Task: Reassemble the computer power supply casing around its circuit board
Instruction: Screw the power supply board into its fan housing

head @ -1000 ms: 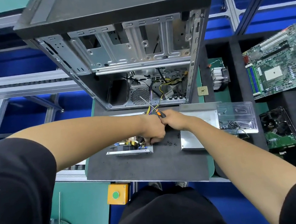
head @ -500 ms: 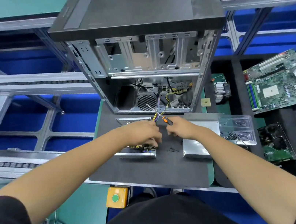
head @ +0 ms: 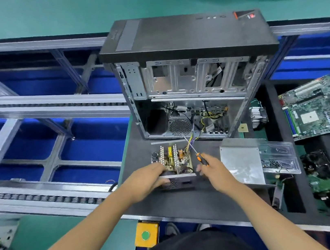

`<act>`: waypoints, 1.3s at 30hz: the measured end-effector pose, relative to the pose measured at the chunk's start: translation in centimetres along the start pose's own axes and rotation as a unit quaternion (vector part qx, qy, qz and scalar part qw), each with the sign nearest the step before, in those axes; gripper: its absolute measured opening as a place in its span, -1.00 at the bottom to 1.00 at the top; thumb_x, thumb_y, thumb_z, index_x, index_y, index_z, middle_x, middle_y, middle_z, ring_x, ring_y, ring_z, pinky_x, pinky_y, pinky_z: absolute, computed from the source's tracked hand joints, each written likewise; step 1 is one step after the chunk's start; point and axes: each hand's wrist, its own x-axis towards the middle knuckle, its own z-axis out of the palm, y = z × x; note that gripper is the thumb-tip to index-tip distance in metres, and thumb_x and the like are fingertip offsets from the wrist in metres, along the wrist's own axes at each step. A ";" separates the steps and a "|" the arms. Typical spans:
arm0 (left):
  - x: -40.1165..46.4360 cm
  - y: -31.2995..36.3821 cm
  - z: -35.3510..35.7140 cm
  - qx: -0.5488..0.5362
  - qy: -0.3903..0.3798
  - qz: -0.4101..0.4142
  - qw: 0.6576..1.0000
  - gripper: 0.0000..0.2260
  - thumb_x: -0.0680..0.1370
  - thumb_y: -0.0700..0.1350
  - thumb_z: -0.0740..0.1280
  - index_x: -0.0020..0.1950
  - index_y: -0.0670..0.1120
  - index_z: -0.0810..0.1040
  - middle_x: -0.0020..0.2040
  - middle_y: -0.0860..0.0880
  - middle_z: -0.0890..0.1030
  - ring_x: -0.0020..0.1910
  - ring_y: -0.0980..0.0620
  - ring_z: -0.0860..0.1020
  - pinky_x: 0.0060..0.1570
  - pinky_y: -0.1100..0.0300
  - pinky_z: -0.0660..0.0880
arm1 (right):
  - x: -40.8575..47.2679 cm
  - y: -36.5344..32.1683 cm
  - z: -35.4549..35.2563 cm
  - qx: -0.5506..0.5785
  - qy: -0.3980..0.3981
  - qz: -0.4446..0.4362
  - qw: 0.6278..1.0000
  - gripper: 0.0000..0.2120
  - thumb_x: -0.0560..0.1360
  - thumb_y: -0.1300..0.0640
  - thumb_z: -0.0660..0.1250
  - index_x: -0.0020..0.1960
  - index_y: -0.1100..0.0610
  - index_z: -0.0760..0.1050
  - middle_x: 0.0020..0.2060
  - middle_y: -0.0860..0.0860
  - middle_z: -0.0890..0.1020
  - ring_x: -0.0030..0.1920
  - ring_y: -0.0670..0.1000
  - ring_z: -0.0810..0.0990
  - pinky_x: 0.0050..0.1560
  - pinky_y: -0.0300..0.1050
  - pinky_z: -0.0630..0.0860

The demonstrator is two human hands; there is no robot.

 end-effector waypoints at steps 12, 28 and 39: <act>4.9 -3.7 -6.1 -0.211 -0.075 -0.073 0.972 -0.47 0.63 0.31 0.11 0.20 -0.07 0.63 0.26 0.04 0.64 0.22 0.08 0.58 0.24 0.18 0.41 | -0.5 -2.5 1.9 0.053 0.086 0.001 0.995 -0.89 0.48 0.05 0.16 -0.08 -0.04 0.47 -0.34 -0.15 0.44 -0.31 -0.02 0.33 -0.35 -0.12 0.30; 6.4 -1.5 -6.9 -0.233 -0.051 -0.077 0.968 -0.64 0.61 0.34 0.19 0.28 0.20 0.53 0.14 0.20 0.59 0.11 0.21 0.55 0.23 0.09 0.49 | -0.9 -2.0 -1.9 -0.017 0.128 -0.002 0.992 -0.92 0.45 0.00 0.11 -0.18 -0.05 0.35 -0.40 -0.13 0.36 -0.35 -0.03 0.28 -0.26 0.02 0.25; 13.4 12.0 -2.9 0.278 -0.012 0.098 0.955 -0.71 0.52 0.22 0.41 0.13 0.08 0.63 0.11 0.02 0.60 0.21 -0.06 0.45 0.15 0.04 0.36 | -2.2 1.0 -10.3 -0.108 0.128 0.020 0.986 -0.91 0.39 0.06 0.04 -0.18 -0.05 0.31 -0.30 0.01 0.50 -0.31 0.03 0.36 -0.23 0.00 0.29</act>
